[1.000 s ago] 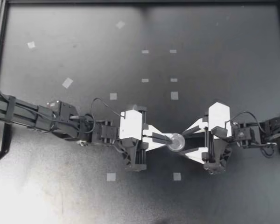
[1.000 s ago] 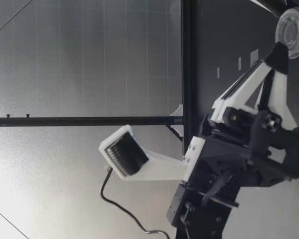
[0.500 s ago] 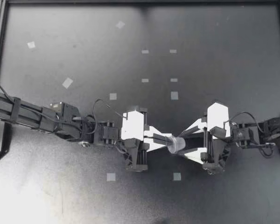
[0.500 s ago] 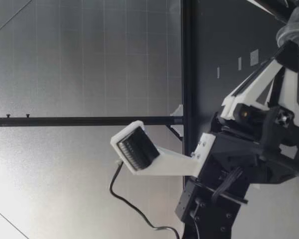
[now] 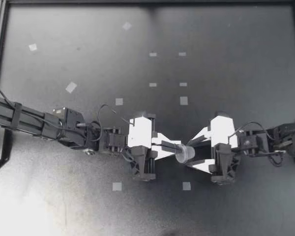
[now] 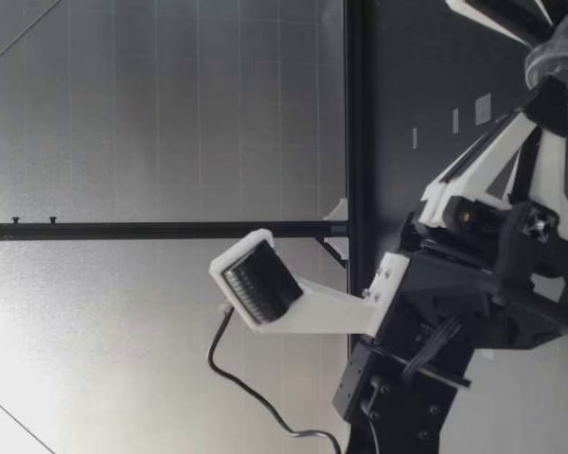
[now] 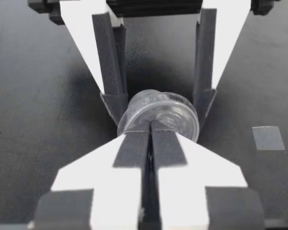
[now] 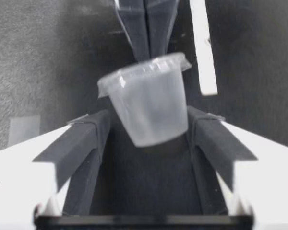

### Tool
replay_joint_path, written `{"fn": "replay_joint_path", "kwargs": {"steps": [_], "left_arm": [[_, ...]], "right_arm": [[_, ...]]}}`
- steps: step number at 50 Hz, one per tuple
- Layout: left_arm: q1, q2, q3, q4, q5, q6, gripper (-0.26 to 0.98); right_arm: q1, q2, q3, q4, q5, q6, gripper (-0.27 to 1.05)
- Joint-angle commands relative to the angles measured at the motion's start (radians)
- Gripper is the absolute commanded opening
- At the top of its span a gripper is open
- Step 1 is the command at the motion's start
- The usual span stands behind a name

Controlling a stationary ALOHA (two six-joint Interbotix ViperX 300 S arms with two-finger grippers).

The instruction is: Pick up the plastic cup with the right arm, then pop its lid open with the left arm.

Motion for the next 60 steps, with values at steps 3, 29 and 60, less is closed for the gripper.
{"fn": "replay_joint_path", "kwargs": {"steps": [3,29,60], "left_arm": [[0.002,-0.018,-0.017,0.0,-0.011,0.002,-0.04],[0.002,-0.087,0.02,-0.006,-0.009,-0.003,-0.04],[0.002,-0.308,0.265,-0.141,-0.281,-1.088,0.7]], "right_arm": [[-0.015,-0.011,-0.02,0.003,0.0,-0.006,0.61],[-0.017,-0.061,0.0,-0.005,0.011,-0.012,0.32],[-0.037,-0.218,0.169,0.003,-0.779,-0.124,0.32]]}}
